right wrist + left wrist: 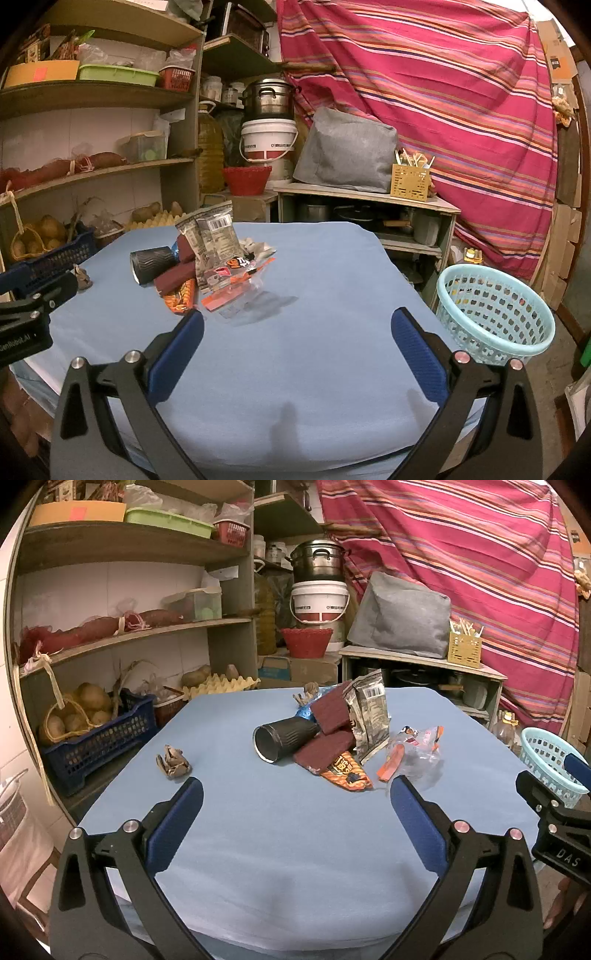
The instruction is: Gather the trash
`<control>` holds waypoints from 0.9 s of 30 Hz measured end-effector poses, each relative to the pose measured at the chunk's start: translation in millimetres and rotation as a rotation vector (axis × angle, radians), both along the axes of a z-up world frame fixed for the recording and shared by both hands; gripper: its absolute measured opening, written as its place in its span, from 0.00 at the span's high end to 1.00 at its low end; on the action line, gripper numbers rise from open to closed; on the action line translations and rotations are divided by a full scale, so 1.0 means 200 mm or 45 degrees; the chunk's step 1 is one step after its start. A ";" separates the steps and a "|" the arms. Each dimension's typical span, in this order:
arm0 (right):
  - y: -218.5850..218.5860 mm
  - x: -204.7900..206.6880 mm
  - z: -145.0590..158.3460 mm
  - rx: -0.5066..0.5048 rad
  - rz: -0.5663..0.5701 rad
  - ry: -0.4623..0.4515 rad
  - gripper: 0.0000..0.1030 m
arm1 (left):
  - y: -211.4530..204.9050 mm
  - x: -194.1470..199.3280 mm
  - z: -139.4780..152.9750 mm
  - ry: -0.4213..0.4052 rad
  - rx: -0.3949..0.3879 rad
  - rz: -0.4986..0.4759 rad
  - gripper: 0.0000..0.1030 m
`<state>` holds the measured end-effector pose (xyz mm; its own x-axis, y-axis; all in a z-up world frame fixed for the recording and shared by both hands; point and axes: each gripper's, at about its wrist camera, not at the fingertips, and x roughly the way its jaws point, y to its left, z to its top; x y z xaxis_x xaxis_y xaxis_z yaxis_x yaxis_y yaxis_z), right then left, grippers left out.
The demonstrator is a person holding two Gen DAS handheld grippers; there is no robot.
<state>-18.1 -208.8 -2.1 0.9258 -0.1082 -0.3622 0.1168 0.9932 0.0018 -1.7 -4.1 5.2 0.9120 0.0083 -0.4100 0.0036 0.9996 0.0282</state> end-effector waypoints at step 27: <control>-0.01 -0.01 0.00 -0.018 -0.015 -0.014 0.04 | 0.00 0.00 -0.01 -0.003 0.000 -0.002 0.05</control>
